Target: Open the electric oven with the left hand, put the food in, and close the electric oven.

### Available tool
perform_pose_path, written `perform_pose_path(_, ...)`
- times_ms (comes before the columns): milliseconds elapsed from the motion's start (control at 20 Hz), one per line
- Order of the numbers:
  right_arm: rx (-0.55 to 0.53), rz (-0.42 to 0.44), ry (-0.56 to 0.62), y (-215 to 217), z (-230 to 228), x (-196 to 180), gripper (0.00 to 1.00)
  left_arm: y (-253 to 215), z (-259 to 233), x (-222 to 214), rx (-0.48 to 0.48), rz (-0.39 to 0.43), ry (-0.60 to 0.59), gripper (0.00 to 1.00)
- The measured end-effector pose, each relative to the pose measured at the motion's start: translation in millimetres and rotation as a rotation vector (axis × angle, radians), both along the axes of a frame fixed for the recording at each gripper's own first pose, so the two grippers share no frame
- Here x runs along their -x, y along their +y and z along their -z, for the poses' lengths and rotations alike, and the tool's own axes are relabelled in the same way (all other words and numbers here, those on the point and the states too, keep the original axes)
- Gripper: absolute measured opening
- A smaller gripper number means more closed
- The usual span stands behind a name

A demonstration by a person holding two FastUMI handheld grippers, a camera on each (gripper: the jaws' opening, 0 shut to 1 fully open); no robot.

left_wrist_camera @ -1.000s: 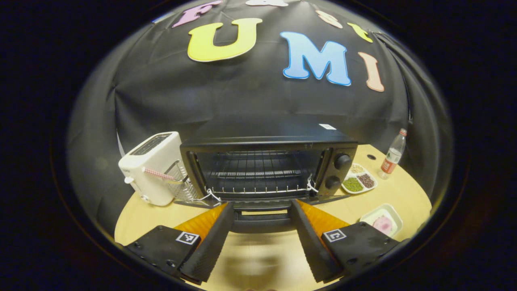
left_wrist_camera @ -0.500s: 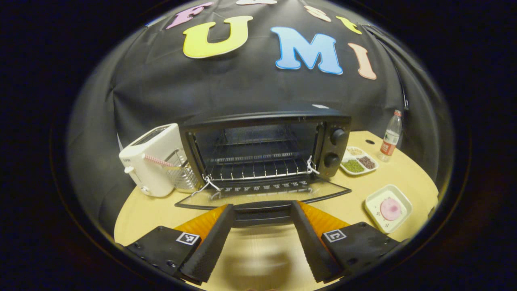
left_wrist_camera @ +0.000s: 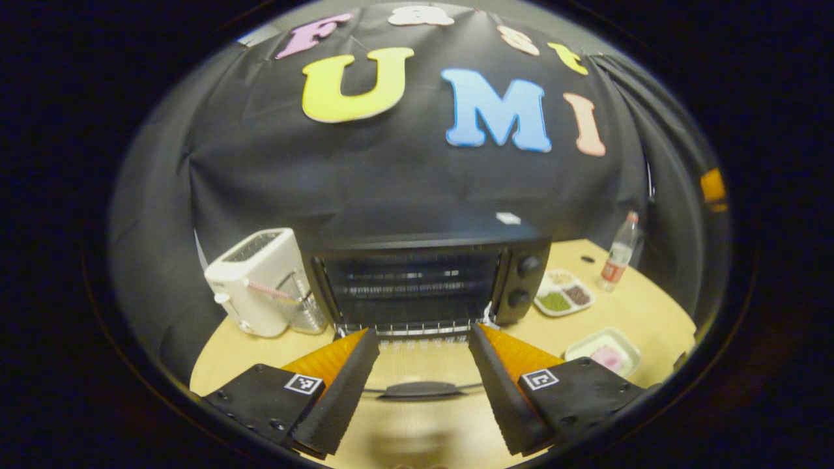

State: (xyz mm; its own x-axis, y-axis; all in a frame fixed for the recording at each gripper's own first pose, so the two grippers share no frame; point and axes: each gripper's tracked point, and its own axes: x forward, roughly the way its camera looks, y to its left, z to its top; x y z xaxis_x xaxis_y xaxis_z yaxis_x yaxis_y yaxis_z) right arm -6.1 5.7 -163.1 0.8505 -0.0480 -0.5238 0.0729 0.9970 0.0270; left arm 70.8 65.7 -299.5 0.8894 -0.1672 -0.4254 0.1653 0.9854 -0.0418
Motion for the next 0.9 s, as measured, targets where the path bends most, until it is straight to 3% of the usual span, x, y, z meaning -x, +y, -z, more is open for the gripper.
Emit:
perform_pose_path(100,-0.079,-0.014,0.149,-11,45,-5,0.98,5,-53,-2,0.044,-0.018,-0.089,0.95)
perform_pose_path(250,-0.139,-0.009,0.342,-24,105,-16,0.98,16,-113,11,0.094,-0.042,-0.19,1.0)
perform_pose_path(300,-0.144,0.007,0.4,-31,123,-14,0.98,21,-129,16,0.101,-0.052,-0.215,0.95)
perform_pose_path(350,-0.161,0.019,0.453,-34,138,-15,0.98,26,-141,20,0.109,-0.063,-0.235,1.0)
perform_pose_path(500,-0.205,0.044,0.603,-43,177,-13,0.98,43,-172,38,0.133,-0.088,-0.279,0.99)
perform_pose_path(550,-0.184,0.053,0.646,-48,188,-13,0.99,50,-178,42,0.131,-0.099,-0.29,0.95)
perform_pose_path(600,-0.146,0.057,0.679,-55,202,-12,0.98,57,-181,47,0.125,-0.11,-0.298,1.0)
perform_pose_path(650,-0.105,0.056,0.705,-60,212,-13,0.98,63,-181,51,0.118,-0.124,-0.298,0.9)
perform_pose_path(750,-0.022,0.064,0.756,-71,230,-13,0.98,76,-174,57,0.114,-0.152,-0.284,0.9)
perform_pose_path(900,0.046,0.072,0.804,-76,247,-9,0.98,95,-160,70,0.104,-0.192,-0.248,0.99)
